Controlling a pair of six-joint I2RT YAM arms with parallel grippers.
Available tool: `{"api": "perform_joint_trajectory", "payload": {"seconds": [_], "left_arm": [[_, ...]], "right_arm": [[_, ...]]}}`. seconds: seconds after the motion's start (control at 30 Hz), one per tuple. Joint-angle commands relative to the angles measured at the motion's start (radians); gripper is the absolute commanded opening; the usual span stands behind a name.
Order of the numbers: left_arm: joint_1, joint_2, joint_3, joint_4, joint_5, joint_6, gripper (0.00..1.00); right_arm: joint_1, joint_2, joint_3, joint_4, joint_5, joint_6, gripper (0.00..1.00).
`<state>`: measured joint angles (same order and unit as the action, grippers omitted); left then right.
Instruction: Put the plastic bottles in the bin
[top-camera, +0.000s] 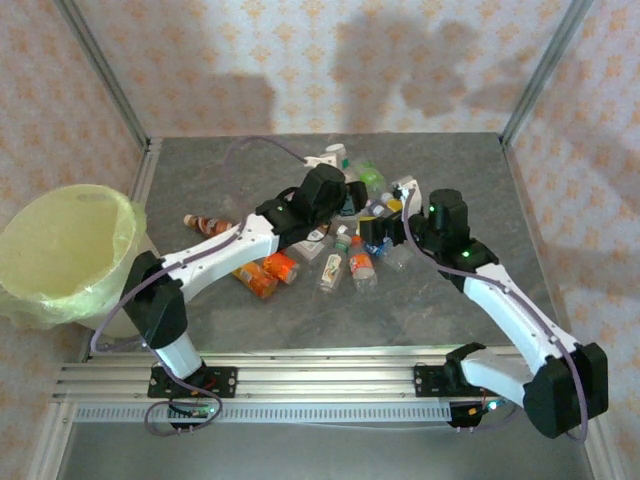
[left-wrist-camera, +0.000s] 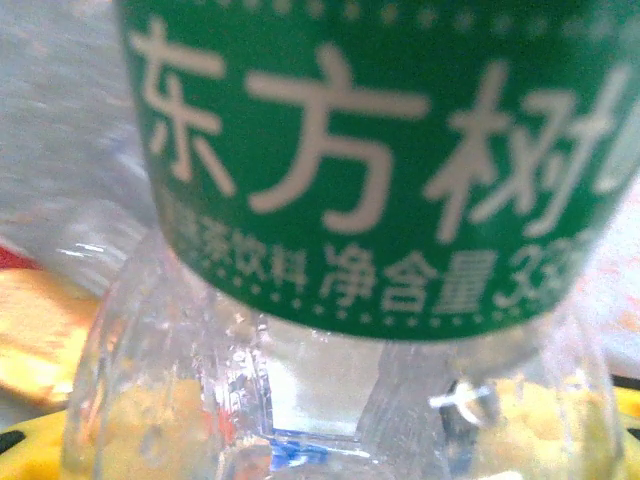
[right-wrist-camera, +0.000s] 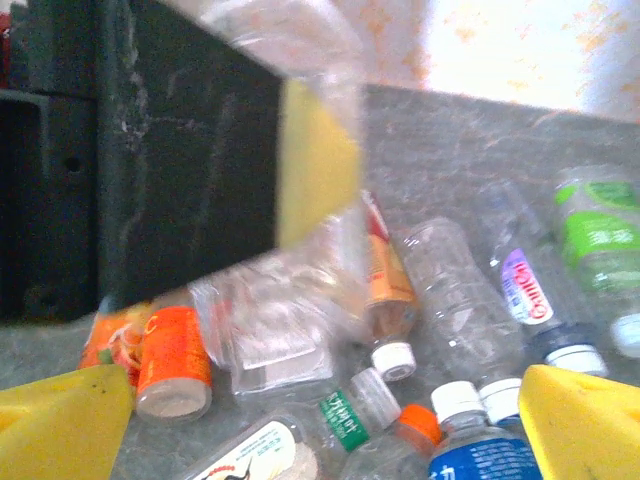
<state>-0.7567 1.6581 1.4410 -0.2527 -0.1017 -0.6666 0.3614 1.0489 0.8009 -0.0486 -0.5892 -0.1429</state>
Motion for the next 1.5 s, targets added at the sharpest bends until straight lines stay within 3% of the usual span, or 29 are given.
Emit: {"api": "perform_joint_trajectory", "payload": {"seconds": [0.0,0.17,0.33,0.47,0.57,0.73,0.8,1.07,1.2,1.47], "left_arm": [[0.012,-0.106,0.048,-0.202,-0.292,0.065,0.62],[0.012,-0.231,0.091,-0.413,-0.569,0.155,0.62],[0.031,-0.375,0.124,-0.545,-0.873,0.278,0.61],[0.140,-0.494,0.125,-0.630,-0.975,0.321,0.61],[0.282,-0.603,0.065,-0.634,-0.974,0.365,0.61],[0.517,-0.726,0.039,-0.724,-0.872,0.383,0.62],[0.616,-0.749,0.005,-0.739,-0.780,0.389,0.62],[1.144,-0.716,-0.082,-0.758,-0.154,0.353,0.64],[1.408,-0.634,-0.072,-0.779,0.275,0.347,0.64],[1.438,-0.555,-0.111,-0.778,0.480,0.328,0.63]], "right_arm": [[0.004,-0.069,0.017,-0.028,0.157,-0.022,0.99],[0.005,-0.120,-0.018,0.029,0.408,-0.034,0.99],[0.004,-0.098,-0.026,0.049,0.485,-0.034,0.99],[0.004,-0.066,-0.025,0.053,0.525,-0.016,0.99],[0.002,-0.045,-0.024,0.058,0.553,-0.011,0.99],[-0.001,-0.016,-0.019,0.058,0.532,0.007,0.99],[-0.001,-0.008,-0.016,0.056,0.530,0.015,0.99],[-0.003,-0.004,0.000,0.028,0.532,0.017,0.99],[-0.002,0.000,0.000,0.024,0.528,0.015,0.99],[-0.003,0.010,0.012,-0.002,0.529,0.014,0.99]]}}
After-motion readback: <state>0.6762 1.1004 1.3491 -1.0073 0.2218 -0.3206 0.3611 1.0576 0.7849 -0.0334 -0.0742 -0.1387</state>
